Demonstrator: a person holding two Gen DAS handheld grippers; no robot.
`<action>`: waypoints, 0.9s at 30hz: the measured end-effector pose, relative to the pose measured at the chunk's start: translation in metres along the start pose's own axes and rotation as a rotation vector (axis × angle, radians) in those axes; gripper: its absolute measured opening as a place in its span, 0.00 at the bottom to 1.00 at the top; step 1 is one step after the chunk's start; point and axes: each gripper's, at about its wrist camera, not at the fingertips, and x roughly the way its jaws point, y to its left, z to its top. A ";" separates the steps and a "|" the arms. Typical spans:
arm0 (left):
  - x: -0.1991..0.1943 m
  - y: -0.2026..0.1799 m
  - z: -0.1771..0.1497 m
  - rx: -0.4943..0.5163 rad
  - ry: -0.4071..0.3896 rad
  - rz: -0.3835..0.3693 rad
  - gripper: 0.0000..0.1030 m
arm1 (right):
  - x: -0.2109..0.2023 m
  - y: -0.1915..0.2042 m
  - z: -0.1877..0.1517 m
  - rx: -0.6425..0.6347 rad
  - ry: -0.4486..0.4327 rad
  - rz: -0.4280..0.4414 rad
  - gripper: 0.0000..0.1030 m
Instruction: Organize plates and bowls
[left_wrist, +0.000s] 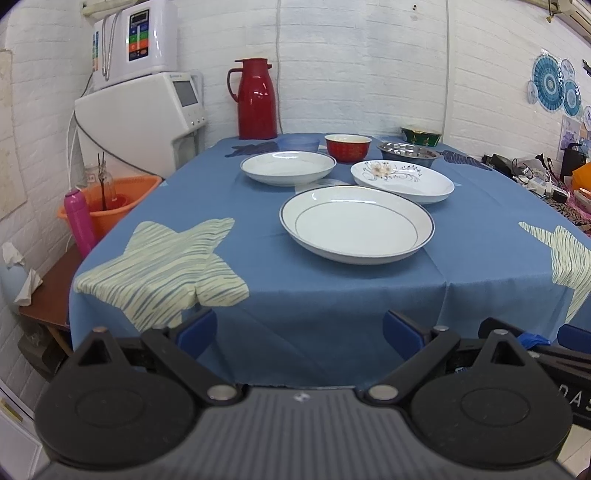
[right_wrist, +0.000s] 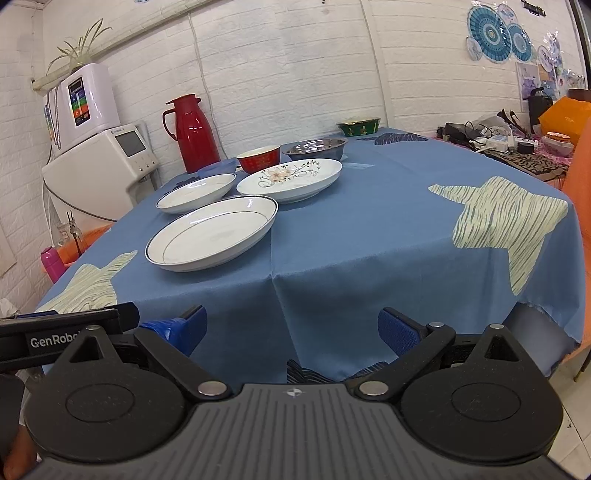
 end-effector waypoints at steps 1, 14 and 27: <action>0.000 0.000 0.000 0.001 0.000 0.000 0.93 | 0.000 -0.001 0.000 0.000 0.001 0.000 0.84; 0.019 0.004 0.004 0.003 0.037 0.002 0.93 | 0.009 -0.007 0.000 0.004 0.019 -0.025 0.84; 0.042 0.011 0.032 0.001 0.078 -0.015 0.93 | 0.028 0.010 0.043 -0.083 0.012 -0.054 0.84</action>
